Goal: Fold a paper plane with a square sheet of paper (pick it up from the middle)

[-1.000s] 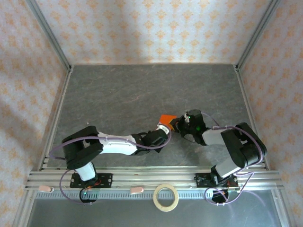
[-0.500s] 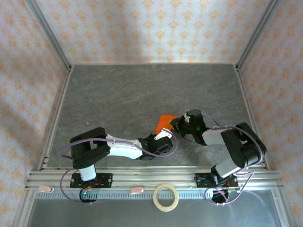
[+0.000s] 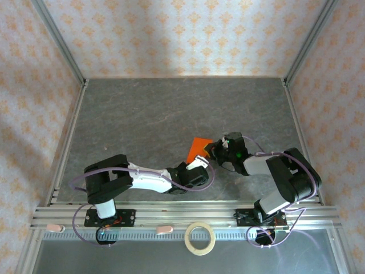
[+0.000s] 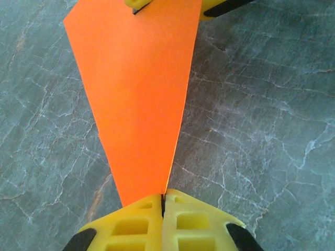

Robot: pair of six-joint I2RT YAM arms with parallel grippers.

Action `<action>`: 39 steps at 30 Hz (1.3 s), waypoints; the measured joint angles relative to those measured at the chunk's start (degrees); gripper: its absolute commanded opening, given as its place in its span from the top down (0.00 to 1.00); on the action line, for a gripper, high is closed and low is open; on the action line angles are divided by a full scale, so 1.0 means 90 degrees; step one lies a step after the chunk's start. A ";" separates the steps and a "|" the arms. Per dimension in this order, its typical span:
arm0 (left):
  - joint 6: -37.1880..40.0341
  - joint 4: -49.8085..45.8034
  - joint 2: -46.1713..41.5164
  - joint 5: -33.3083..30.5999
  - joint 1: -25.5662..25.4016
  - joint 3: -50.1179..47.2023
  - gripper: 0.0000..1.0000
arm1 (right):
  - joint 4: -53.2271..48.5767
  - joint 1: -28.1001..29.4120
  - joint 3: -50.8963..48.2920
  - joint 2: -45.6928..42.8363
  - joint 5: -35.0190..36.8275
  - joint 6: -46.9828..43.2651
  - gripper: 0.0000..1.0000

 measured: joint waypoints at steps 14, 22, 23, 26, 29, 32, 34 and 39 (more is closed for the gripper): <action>0.0010 0.0010 -0.0002 -0.0083 0.0002 -0.0002 1.00 | -0.0867 0.0010 0.0333 -0.0243 0.0083 -0.0583 0.75; 0.0000 0.0250 -0.0345 0.1093 0.0435 -0.0277 1.00 | -0.1972 -0.0151 0.0537 -0.1015 0.0571 -0.1234 0.61; -0.0012 0.0321 -0.0425 0.1326 0.0559 -0.0330 1.00 | -0.2067 -0.0177 0.0537 -0.1107 0.0610 -0.1285 0.60; -0.0032 0.0520 -0.0590 0.2006 0.0901 -0.0466 1.00 | -0.2293 -0.0214 0.0534 -0.1355 0.0709 -0.1377 0.57; -0.0061 0.0641 -0.0610 0.2616 0.1141 -0.0488 1.00 | -0.2395 -0.0231 0.0517 -0.1603 0.0763 -0.1406 0.55; -0.0085 0.0731 -0.0610 0.3113 0.1302 -0.0491 1.00 | -0.2433 -0.0255 0.0491 -0.1780 0.0780 -0.1418 0.54; -0.0117 0.0772 -0.0610 0.3356 0.1372 -0.0491 1.00 | -0.2438 -0.0267 0.0457 -0.1858 0.0780 -0.1413 0.53; -0.0163 0.0865 -0.0617 0.3762 0.1520 -0.0491 1.00 | -0.2331 -0.0267 0.0221 -0.1950 0.0729 -0.1205 0.50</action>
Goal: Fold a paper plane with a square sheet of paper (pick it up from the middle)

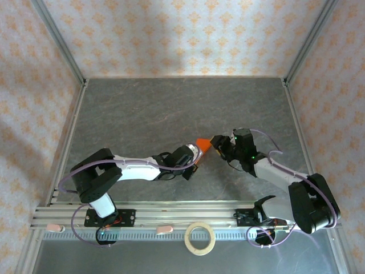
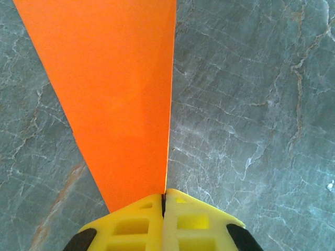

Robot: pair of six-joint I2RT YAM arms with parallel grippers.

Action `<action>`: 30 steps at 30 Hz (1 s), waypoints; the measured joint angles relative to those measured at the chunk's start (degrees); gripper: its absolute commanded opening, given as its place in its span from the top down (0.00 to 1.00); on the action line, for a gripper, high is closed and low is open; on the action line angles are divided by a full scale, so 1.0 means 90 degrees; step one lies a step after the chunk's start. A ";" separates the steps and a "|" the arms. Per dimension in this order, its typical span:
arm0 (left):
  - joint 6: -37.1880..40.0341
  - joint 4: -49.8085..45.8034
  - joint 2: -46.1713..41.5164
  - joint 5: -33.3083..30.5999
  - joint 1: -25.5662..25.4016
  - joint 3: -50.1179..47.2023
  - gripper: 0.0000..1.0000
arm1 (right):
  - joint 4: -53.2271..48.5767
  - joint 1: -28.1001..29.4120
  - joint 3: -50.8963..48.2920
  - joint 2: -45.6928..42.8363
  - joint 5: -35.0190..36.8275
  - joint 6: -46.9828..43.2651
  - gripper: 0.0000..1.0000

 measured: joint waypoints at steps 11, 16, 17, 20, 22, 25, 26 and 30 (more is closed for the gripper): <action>0.0051 -0.0027 -0.0002 0.0138 0.0039 0.0000 1.00 | 0.0260 0.0000 -0.0024 0.0580 -0.0321 0.0493 0.47; 0.0189 -0.0080 -0.0002 0.0134 0.0039 0.0000 1.00 | 0.0119 0.0002 0.0228 0.1061 -0.0415 0.0486 0.49; 0.0223 -0.0097 -0.0002 0.0134 0.0039 0.0000 1.00 | 0.0102 0.0017 0.0272 0.1137 -0.0440 0.0483 0.49; 0.0340 -0.0199 -0.0002 0.0124 0.0039 0.0017 1.00 | 0.0073 0.0049 0.0430 0.1345 -0.0520 0.0481 0.50; 0.0401 -0.0272 -0.0002 0.0104 0.0039 0.0029 1.00 | 0.0032 0.0070 0.0563 0.1491 -0.0580 0.0471 0.53; 0.0537 -0.0413 -0.0002 0.0010 0.0039 0.0080 1.00 | -0.0097 0.0092 0.0792 0.1741 -0.0707 0.0379 0.62; 0.0573 -0.0454 -0.0002 -0.0036 0.0039 0.0097 1.00 | -0.0158 0.0107 0.0869 0.1831 -0.0733 0.0350 0.66; 0.0731 -0.0578 -0.0002 -0.0226 0.0036 0.0148 1.00 | -0.0393 0.0189 0.1005 0.1974 -0.0784 0.0236 0.74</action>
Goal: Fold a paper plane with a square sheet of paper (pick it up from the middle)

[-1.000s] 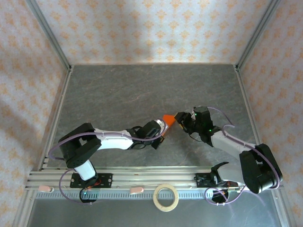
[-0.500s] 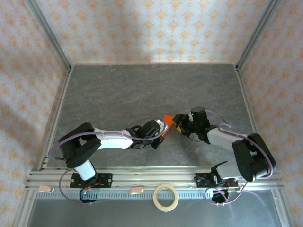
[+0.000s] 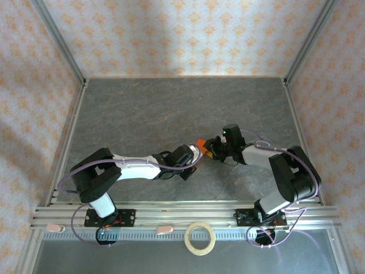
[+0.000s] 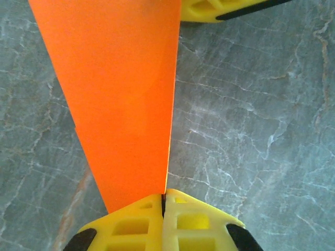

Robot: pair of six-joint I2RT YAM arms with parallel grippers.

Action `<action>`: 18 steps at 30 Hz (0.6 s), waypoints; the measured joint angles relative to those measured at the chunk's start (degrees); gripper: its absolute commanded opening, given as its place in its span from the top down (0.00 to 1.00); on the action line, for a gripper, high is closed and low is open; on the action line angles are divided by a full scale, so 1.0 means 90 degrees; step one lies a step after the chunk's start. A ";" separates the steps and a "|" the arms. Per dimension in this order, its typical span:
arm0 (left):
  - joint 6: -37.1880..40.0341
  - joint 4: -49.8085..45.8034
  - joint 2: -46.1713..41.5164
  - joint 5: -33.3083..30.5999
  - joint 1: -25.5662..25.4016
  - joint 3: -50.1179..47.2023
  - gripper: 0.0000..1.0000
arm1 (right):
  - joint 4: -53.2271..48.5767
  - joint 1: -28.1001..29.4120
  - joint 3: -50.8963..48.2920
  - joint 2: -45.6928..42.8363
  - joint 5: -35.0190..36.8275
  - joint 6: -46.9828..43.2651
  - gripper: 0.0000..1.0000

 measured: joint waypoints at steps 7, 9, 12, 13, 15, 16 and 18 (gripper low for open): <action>0.0304 -0.0262 0.0002 -0.0537 -0.0136 0.0083 0.96 | -0.0175 0.0036 0.0007 0.0000 -0.0036 -0.0073 0.86; 0.0357 -0.0313 0.0002 -0.0699 -0.0219 0.0112 0.94 | -0.0194 0.0034 0.0007 0.0000 -0.0041 -0.0075 0.91; 0.0444 -0.0369 0.0002 -0.0974 -0.0350 0.0155 0.89 | -0.0216 0.0034 0.0007 -0.0002 -0.0056 -0.0078 0.97; 0.0449 -0.0393 0.0002 -0.1047 -0.0381 0.0165 0.86 | -0.0221 0.0034 0.0007 -0.0005 -0.0056 -0.0092 0.98; 0.0478 -0.0420 0.0002 -0.1209 -0.0430 0.0165 0.80 | -0.0231 0.0034 0.0007 -0.0010 -0.0058 -0.0066 1.00; 0.0505 -0.0442 0.0002 -0.1304 -0.0452 0.0165 0.78 | -0.0228 0.0034 0.0007 -0.0010 -0.0058 -0.0063 1.00; 0.0542 -0.0457 0.0002 -0.1474 -0.0498 0.0165 0.76 | -0.0228 0.0034 0.0007 -0.0022 -0.0063 -0.0058 1.00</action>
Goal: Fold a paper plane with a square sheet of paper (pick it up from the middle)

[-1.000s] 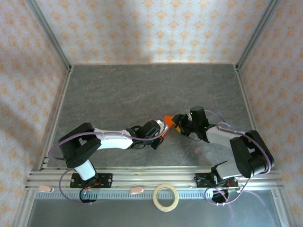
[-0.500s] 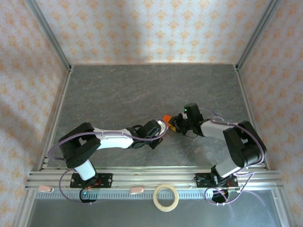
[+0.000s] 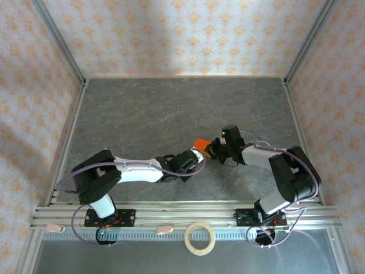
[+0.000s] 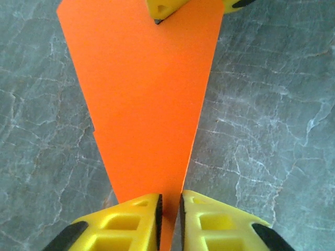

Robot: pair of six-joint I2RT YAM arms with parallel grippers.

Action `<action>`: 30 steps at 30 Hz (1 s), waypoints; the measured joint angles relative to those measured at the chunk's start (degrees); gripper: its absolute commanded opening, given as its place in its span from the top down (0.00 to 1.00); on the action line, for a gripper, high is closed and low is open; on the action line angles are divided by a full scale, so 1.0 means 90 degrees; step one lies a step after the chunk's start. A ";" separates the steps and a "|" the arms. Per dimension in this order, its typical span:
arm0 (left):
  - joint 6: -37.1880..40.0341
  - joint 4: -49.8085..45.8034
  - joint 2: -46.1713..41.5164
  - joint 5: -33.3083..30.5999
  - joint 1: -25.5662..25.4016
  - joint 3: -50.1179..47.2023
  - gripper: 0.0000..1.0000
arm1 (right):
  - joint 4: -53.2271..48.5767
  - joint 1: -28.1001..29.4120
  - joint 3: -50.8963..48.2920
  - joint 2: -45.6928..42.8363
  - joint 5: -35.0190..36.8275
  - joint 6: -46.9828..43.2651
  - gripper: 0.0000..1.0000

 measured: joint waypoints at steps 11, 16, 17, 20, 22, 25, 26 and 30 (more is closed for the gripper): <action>0.0068 -0.0005 0.0000 -0.0716 -0.0214 0.0000 0.74 | 0.0126 0.0000 0.0000 -0.0083 -0.0107 0.0087 1.00; 0.0117 -0.0005 0.0002 -0.0896 -0.0226 0.0000 0.75 | 0.0153 0.0000 0.0000 -0.0112 -0.0165 0.0097 1.00; 0.0121 -0.0005 0.0002 -0.0918 -0.0226 0.0000 0.76 | 0.0158 0.0000 0.0000 -0.0112 -0.0165 0.0100 1.00; 0.0192 -0.0005 0.0002 -0.1005 -0.0226 0.0000 0.82 | 0.0172 0.0000 0.0000 -0.0119 -0.0168 0.0119 1.00; 0.0228 -0.0002 0.0010 -0.1022 -0.0226 0.0000 0.85 | 0.0187 0.0000 0.0000 -0.0119 -0.0170 0.0119 1.00; 0.0236 0.0002 0.0032 -0.1032 -0.0255 0.0000 0.88 | 0.0187 0.0000 0.0000 -0.0119 -0.0180 0.0119 1.00; 0.0236 0.0002 0.0032 -0.1030 -0.0267 0.0000 0.89 | 0.0187 0.0000 0.0000 -0.0119 -0.0185 0.0119 1.00; 0.0238 0.0002 0.0041 -0.1032 -0.0308 0.0000 0.98 | 0.0187 0.0000 0.0000 -0.0119 -0.0187 0.0119 1.00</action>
